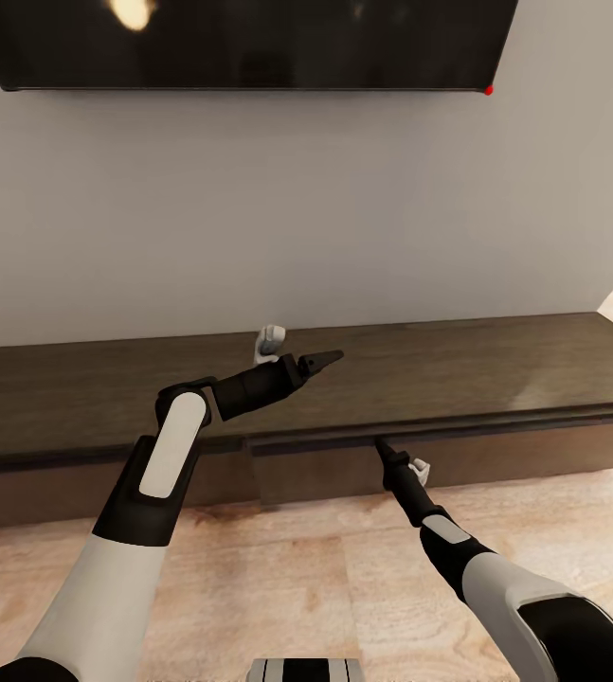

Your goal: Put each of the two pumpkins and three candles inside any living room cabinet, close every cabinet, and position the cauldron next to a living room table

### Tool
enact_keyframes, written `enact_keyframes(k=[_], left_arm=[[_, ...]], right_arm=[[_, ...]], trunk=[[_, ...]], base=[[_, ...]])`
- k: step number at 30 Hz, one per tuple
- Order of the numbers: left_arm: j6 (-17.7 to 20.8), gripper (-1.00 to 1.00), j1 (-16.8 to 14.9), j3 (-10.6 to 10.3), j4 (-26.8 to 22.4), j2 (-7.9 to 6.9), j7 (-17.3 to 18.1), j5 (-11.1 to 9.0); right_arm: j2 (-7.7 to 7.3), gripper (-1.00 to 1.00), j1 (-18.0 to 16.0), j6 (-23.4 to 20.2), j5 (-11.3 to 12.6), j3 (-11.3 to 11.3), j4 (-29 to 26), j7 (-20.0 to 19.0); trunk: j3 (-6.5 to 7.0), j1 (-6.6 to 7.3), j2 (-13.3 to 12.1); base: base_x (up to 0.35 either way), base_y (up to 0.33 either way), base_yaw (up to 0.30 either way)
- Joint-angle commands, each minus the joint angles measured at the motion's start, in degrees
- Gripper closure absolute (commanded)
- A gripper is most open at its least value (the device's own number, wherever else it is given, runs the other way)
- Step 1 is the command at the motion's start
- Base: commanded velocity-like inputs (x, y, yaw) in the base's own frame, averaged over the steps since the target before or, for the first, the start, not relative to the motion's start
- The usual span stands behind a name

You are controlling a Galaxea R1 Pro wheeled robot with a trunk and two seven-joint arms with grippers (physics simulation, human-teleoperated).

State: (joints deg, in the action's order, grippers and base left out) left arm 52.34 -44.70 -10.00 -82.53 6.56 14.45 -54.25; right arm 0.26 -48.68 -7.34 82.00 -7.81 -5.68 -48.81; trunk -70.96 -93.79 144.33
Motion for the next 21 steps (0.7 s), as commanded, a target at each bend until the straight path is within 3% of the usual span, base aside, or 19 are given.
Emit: enact_keyframes(k=[1, 21], left_arm=[[0.21, -1.00, -0.03, 0.07, 0.00, 0.03, 0.32, 0.28], [0.21, -1.00, -0.03, 0.07, 0.00, 0.03, 0.32, 0.35]], right_arm=[[-0.01, 1.00, -0.01, -0.40, 0.61, -0.47, 1.28, -0.23], [0.01, 1.00, -0.01, -0.40, 0.61, -0.54, 1.28, -0.20]], trunk=[[-0.05, 0.00, 0.01], [-0.05, 0.00, 0.01]], base=[[-0.017, 0.000, 0.000], [-0.115, 0.000, 0.000]])
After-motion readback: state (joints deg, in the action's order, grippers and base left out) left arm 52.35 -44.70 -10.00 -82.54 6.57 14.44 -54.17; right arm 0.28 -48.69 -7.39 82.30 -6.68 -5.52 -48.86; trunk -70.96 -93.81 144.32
